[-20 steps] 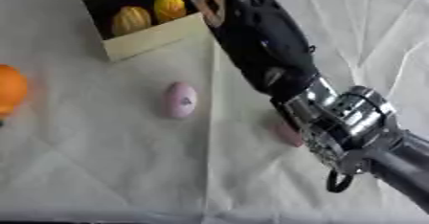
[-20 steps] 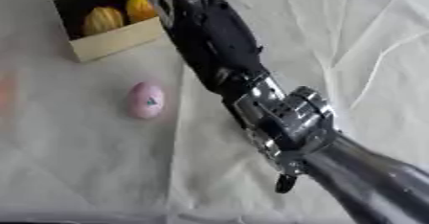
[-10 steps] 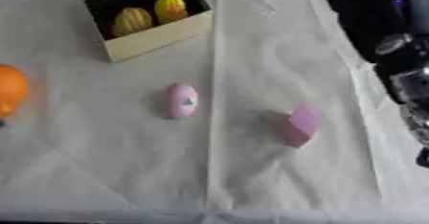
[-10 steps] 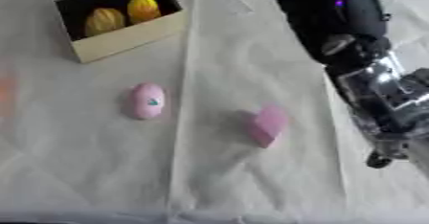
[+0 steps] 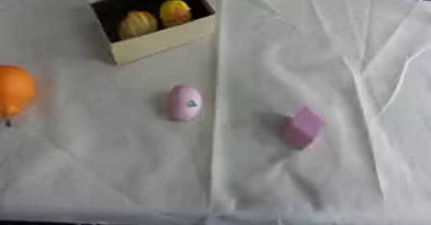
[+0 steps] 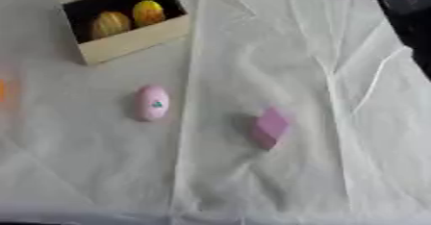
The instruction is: Pick up objects on the table and place them in the box.
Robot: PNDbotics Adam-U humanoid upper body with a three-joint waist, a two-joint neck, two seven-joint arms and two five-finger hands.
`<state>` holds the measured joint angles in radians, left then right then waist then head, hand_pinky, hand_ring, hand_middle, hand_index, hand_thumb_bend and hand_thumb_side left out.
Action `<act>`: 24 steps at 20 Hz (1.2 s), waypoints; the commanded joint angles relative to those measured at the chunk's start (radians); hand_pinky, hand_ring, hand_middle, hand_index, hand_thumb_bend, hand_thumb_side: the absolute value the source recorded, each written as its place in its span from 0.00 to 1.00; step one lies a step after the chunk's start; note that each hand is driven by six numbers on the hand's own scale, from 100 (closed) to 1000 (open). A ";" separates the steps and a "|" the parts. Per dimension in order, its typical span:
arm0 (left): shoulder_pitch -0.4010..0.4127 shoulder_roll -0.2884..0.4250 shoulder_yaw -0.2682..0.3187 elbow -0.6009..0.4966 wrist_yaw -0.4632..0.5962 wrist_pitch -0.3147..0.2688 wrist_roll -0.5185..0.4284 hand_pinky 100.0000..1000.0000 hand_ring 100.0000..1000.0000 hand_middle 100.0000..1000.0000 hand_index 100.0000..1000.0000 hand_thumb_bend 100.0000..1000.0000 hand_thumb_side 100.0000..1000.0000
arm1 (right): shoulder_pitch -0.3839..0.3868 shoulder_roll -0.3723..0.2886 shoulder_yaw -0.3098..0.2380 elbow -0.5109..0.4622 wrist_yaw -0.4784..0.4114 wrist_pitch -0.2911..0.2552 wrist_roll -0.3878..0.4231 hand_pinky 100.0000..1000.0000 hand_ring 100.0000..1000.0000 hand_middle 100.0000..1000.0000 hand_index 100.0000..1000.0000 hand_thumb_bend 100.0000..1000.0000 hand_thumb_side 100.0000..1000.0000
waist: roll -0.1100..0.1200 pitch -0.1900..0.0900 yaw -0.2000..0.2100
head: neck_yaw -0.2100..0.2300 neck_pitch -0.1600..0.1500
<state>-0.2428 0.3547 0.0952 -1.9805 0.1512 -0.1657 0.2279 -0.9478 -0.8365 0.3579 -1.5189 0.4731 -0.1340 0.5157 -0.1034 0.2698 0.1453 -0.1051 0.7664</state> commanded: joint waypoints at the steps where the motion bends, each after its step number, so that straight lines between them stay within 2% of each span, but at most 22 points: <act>1: 0.000 0.035 0.009 -0.019 -0.005 0.001 0.004 0.79 0.74 0.74 0.83 0.00 0.61 | 0.032 -0.094 -0.012 -0.058 -0.048 -0.026 0.022 0.84 0.94 0.83 0.94 0.00 0.17 | -0.011 -0.034 -0.007 | 0.011 0.004; 10: 0.001 0.044 0.010 -0.019 -0.009 0.002 0.005 0.79 0.74 0.74 0.83 0.00 0.61 | 0.196 -0.190 -0.041 -0.124 -0.147 -0.081 0.063 0.85 0.95 0.84 0.95 0.00 0.16 | -0.017 -0.027 -0.026 | 0.023 0.004; 15: 0.000 0.048 0.010 -0.019 -0.010 0.002 0.005 0.79 0.74 0.74 0.83 0.00 0.61 | 0.274 -0.219 -0.045 -0.138 -0.167 -0.109 0.035 0.86 0.95 0.86 0.97 0.00 0.15 | -0.019 -0.023 -0.032 | 0.026 0.004; 19: -0.004 0.052 0.011 -0.019 -0.012 0.001 0.007 0.79 0.75 0.74 0.83 0.00 0.61 | 0.312 -0.230 -0.019 -0.154 -0.160 -0.149 0.002 0.87 0.96 0.86 0.97 0.00 0.13 | -0.017 -0.018 -0.035 | 0.039 0.004; 24: -0.004 0.055 0.010 -0.019 -0.014 0.001 0.007 0.79 0.75 0.74 0.83 0.00 0.61 | 0.329 -0.225 0.028 -0.151 -0.178 -0.188 -0.001 0.87 0.96 0.86 0.97 0.00 0.12 | -0.014 -0.016 -0.040 | 0.053 0.004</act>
<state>-0.2376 0.3802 0.0959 -1.9805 0.1394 -0.1642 0.2324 -0.6093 -1.0222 0.3891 -1.6568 0.3056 -0.3104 0.5167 -0.1117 0.2700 0.1073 -0.0564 0.7664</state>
